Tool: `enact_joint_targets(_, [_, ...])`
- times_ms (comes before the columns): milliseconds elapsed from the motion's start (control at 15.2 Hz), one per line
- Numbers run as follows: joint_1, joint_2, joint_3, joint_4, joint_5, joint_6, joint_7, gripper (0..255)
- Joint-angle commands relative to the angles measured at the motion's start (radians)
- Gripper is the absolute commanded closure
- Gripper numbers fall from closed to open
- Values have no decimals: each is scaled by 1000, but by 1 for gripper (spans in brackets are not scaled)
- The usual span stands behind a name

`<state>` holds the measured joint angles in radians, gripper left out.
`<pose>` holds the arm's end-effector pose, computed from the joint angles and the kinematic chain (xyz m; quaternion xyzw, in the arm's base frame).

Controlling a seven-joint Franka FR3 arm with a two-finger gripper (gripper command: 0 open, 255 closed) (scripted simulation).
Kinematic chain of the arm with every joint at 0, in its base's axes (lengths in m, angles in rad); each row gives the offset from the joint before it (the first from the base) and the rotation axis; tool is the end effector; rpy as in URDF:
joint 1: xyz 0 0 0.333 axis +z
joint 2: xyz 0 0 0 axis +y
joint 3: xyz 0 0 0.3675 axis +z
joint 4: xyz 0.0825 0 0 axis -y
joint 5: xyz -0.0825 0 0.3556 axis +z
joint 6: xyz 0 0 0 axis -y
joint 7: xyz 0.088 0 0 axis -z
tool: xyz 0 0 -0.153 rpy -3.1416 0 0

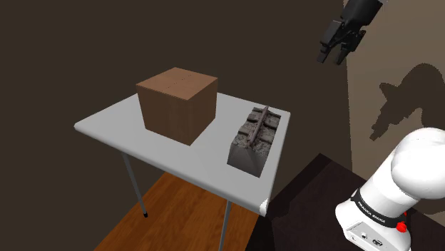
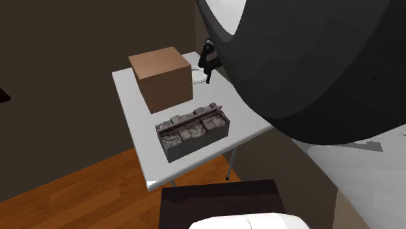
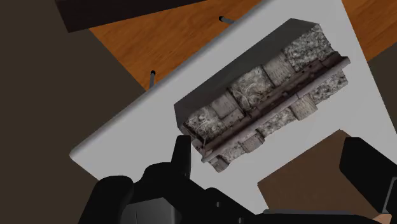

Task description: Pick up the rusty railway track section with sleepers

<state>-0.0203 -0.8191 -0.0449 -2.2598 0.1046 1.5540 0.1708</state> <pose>0.2346 -0.0056 0.6312 -0.9903 0.1073 -0.0521 0.0717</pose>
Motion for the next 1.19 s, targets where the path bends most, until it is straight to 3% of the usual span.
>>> enact_joint_targets(0, [0,0,0,0,0,0,0,0])
enact_joint_targets(528, [-84,101,208,-133,73,212,405,0])
enact_joint_targets(1122, [-193,363,426,-148,93,446,868,0])
